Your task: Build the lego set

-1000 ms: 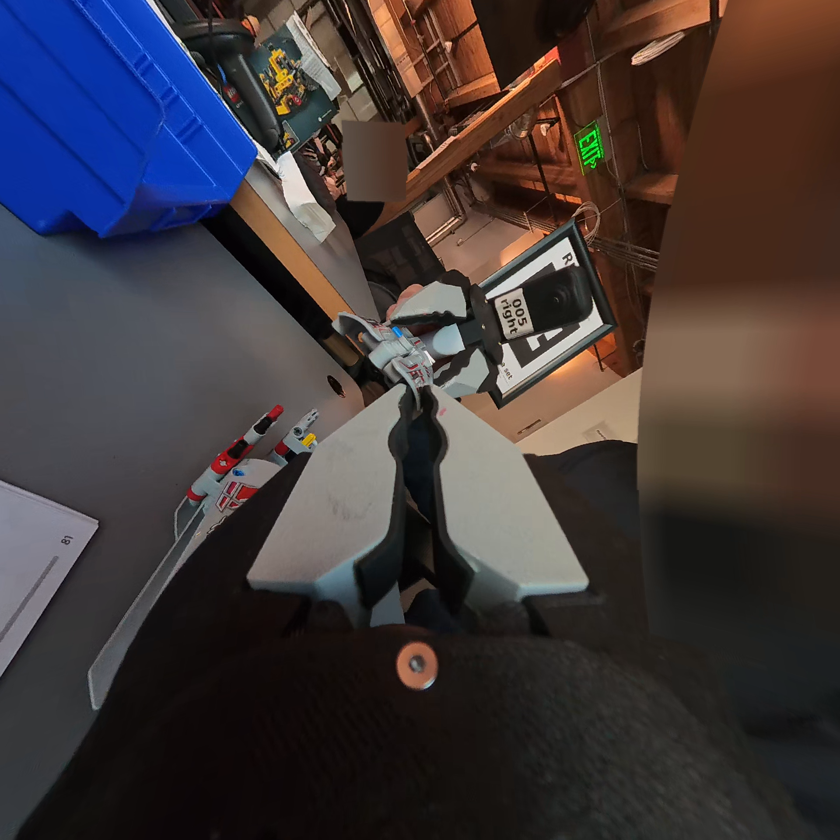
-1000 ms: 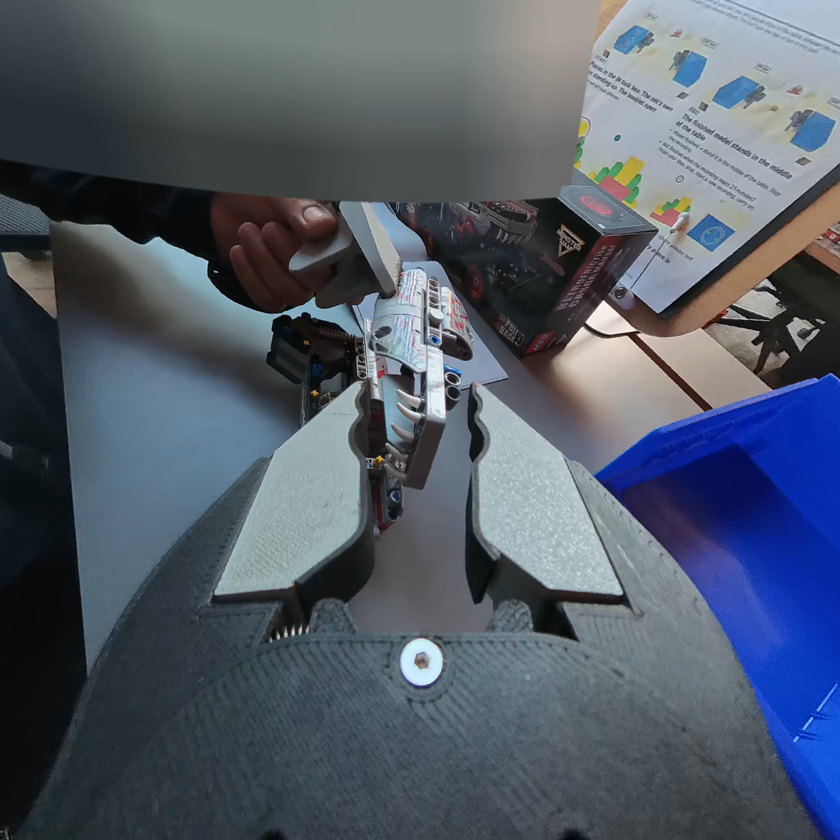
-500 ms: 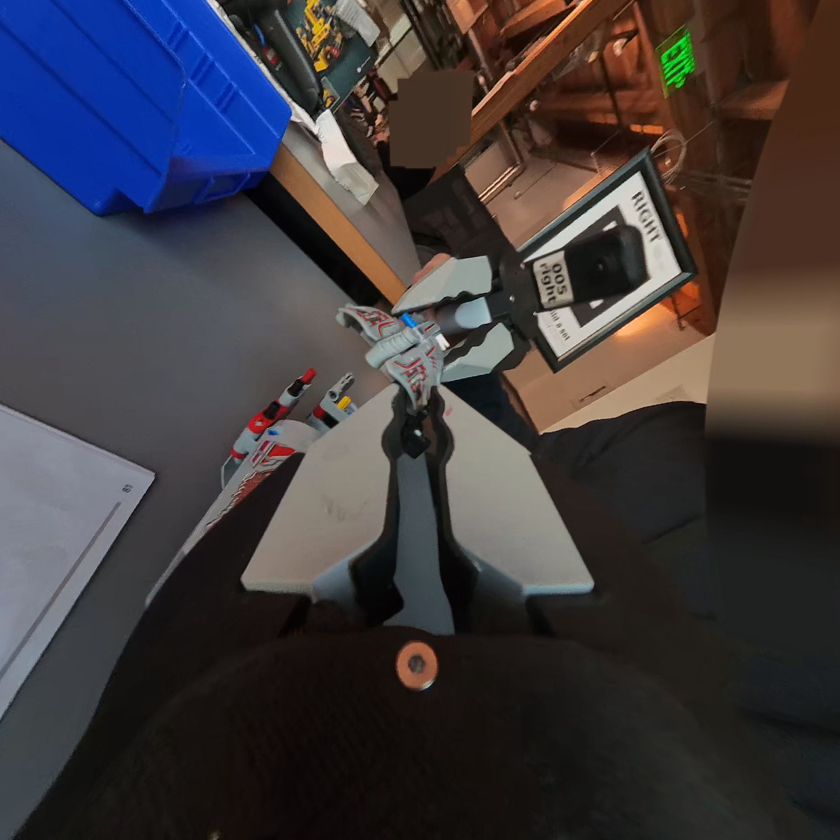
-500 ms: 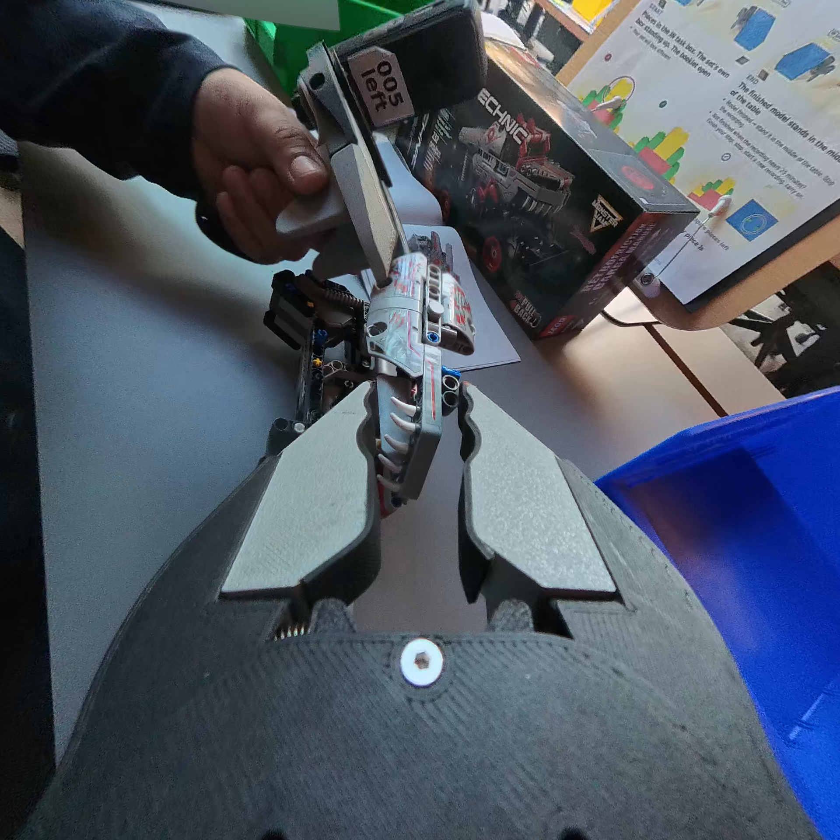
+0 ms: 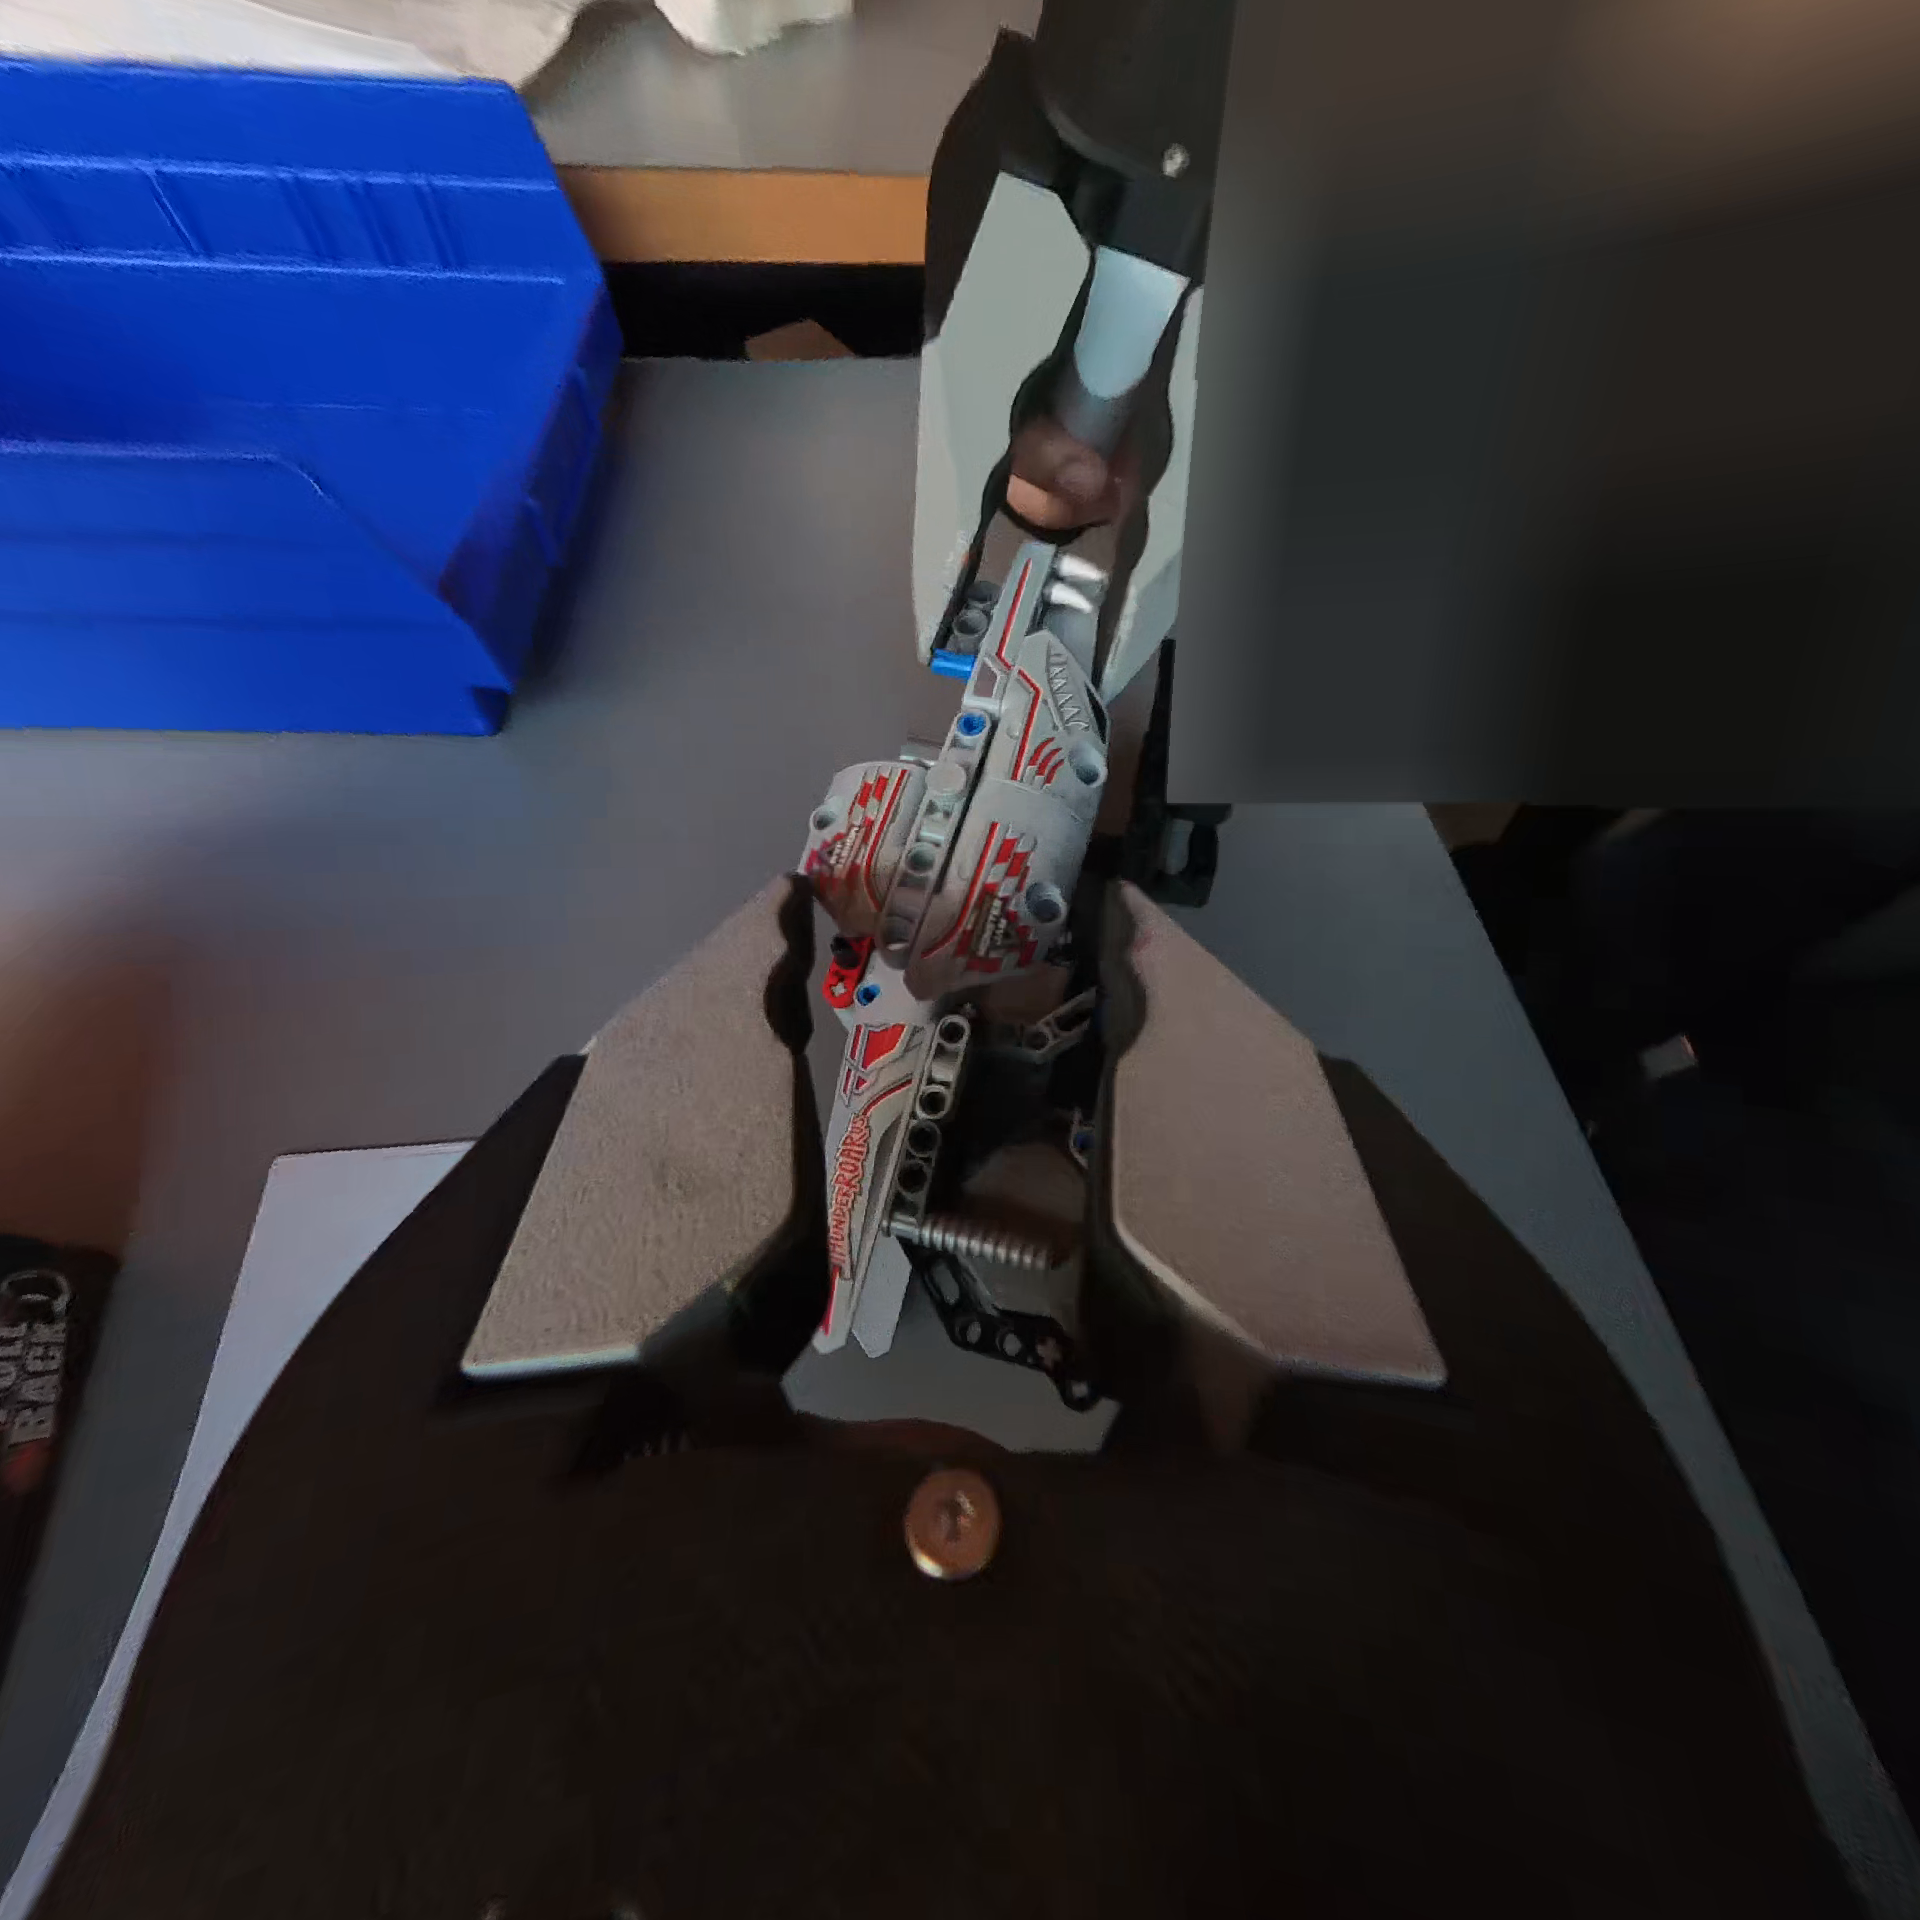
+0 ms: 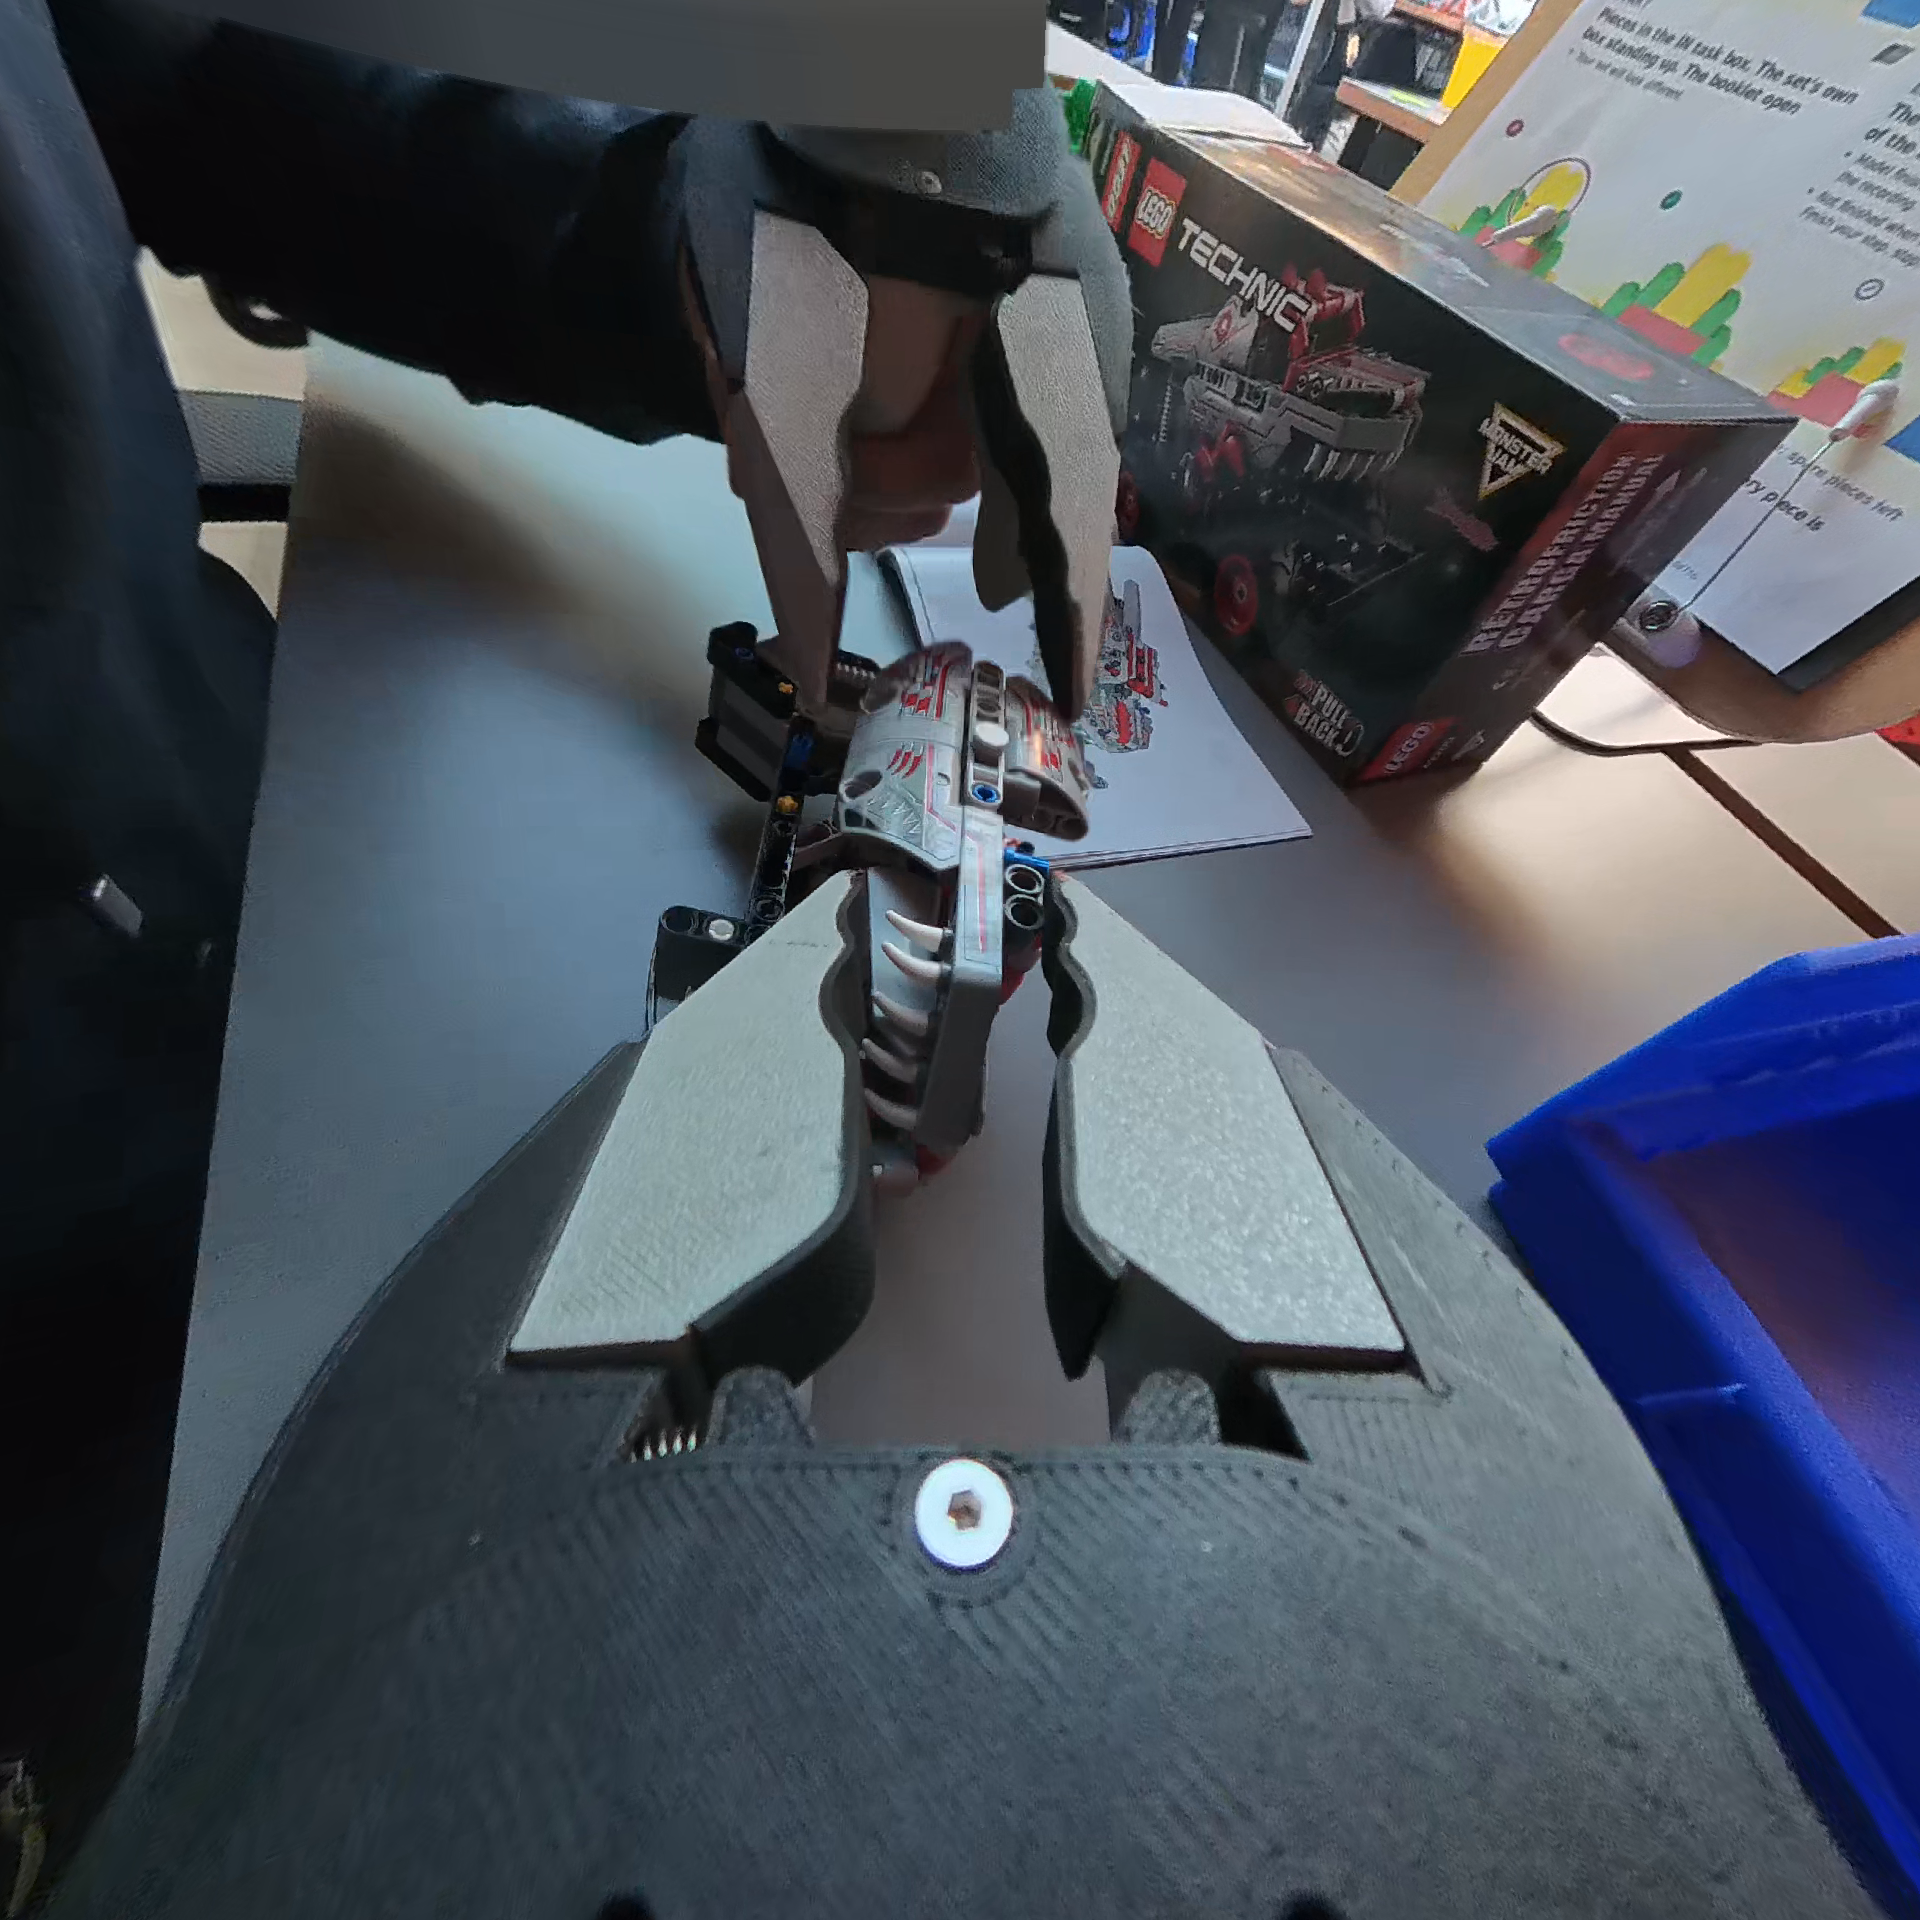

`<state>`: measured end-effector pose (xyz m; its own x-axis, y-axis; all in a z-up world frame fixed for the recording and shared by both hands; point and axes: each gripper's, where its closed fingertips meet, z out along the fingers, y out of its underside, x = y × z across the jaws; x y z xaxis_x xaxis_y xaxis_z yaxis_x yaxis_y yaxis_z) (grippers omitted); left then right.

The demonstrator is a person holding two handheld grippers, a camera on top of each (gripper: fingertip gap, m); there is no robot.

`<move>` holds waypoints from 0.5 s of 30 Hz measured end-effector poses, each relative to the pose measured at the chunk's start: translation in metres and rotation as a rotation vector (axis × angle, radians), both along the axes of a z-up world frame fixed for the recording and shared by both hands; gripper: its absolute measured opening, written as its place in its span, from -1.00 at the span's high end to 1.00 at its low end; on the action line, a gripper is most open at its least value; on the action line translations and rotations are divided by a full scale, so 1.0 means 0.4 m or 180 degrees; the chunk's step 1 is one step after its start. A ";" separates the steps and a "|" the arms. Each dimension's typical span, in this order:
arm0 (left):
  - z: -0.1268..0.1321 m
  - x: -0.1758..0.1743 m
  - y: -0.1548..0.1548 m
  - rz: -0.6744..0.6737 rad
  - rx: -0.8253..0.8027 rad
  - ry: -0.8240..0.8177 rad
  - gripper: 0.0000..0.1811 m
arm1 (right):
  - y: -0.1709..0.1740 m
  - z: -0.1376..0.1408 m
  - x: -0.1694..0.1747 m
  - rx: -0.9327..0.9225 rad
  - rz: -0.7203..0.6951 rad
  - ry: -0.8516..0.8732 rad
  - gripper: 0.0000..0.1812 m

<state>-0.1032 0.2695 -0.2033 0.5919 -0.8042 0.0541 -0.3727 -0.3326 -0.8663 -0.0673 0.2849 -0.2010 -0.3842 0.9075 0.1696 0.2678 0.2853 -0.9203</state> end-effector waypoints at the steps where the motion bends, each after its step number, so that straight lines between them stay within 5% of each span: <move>1: -0.015 -0.003 0.006 -0.0016 -0.0093 0.0068 0.49 | -0.001 -0.001 0.001 -0.0008 0.0015 0.0004 0.66; 8: 0.014 0.010 0.010 -0.0296 -0.0445 -0.0529 0.58 | -0.005 -0.011 0.004 0.0140 0.0104 0.0106 0.66; 15: -0.019 0.027 0.001 -0.0599 -0.0813 -0.0209 0.37 | -0.011 -0.022 -0.005 -0.0220 0.0321 0.0099 0.66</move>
